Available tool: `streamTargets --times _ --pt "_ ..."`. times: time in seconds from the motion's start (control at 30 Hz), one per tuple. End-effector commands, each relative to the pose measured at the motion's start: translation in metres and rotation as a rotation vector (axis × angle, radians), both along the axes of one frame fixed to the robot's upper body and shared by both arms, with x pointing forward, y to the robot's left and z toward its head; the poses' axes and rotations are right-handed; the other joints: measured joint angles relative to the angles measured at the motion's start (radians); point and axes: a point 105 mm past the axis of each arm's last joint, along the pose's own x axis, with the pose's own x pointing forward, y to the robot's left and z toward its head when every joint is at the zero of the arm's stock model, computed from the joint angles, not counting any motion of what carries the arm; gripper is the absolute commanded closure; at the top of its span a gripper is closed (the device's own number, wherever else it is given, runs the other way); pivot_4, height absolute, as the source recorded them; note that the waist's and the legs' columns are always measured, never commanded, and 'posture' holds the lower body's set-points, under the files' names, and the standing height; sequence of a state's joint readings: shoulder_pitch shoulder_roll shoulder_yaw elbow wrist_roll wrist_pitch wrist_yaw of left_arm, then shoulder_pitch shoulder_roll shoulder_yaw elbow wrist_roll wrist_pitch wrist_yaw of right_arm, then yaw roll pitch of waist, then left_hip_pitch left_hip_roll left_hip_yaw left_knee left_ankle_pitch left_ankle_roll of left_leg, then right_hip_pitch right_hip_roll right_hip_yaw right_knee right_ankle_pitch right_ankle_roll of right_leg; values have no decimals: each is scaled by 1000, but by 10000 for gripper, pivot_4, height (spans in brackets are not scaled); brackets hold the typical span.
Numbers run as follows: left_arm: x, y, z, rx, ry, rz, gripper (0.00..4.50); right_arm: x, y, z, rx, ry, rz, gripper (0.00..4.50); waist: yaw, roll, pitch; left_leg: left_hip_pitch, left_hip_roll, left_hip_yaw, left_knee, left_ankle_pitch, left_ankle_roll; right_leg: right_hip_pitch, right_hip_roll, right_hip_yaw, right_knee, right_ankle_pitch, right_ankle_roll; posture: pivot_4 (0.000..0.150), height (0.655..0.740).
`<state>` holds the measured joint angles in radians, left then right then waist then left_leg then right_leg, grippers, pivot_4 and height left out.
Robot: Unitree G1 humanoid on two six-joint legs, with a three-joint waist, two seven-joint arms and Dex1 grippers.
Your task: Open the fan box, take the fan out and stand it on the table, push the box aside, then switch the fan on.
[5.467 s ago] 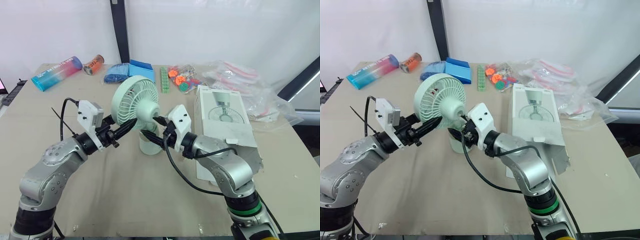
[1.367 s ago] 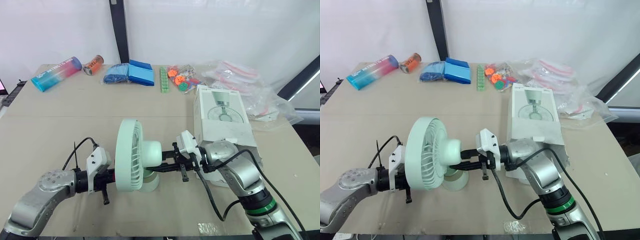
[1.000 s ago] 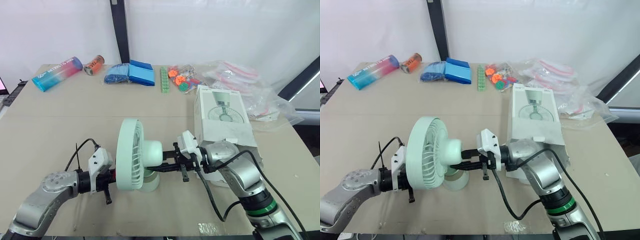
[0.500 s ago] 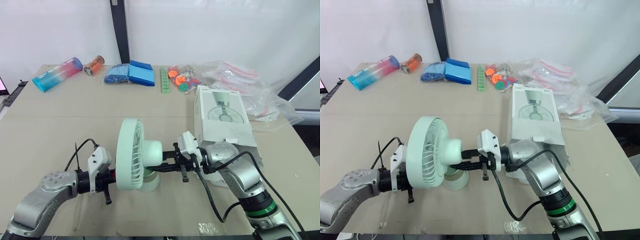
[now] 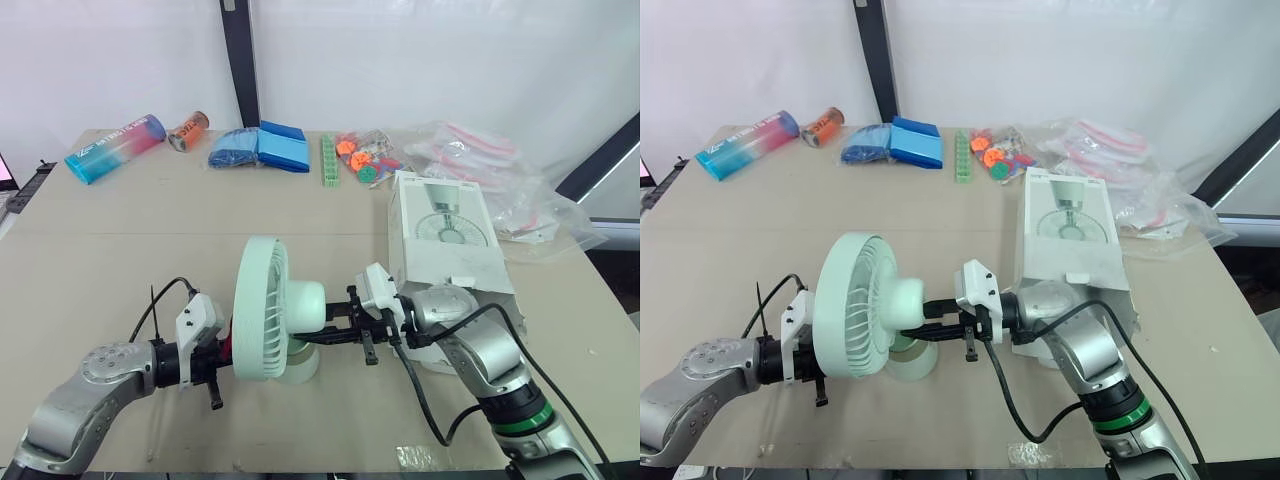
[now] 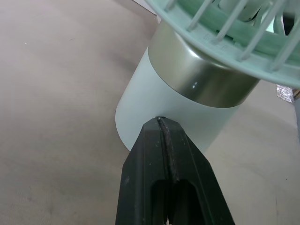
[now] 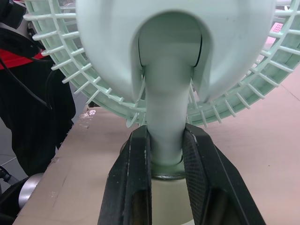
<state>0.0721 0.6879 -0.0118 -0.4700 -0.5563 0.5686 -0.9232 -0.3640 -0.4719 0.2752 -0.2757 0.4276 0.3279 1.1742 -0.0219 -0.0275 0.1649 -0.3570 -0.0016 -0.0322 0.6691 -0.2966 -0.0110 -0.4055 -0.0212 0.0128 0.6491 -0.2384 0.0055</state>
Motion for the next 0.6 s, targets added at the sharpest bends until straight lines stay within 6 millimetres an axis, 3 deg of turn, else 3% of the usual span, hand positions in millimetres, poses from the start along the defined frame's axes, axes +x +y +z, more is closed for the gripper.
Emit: streamTargets --times 0.03,0.3,0.6 --pt "-11 -19 11 -45 -42 -107 44483 2 3 -5 -16 -11 -29 41340 0 0 0 0 0 0 0 0 0 0 0 0 0 0 0 1500 7400" --pt "-8 -13 13 -36 -70 -85 44483 3 2 -5 -19 -12 -32 41340 0 0 0 0 0 0 0 0 0 0 0 0 0 0 0 1500 7400" --pt "-5 15 23 16 -118 -59 44483 6 -1 -4 -21 -18 -42 41340 -1 0 0 0 0 1 0 0 0 0 0 0 0 0 0 1500 7400"
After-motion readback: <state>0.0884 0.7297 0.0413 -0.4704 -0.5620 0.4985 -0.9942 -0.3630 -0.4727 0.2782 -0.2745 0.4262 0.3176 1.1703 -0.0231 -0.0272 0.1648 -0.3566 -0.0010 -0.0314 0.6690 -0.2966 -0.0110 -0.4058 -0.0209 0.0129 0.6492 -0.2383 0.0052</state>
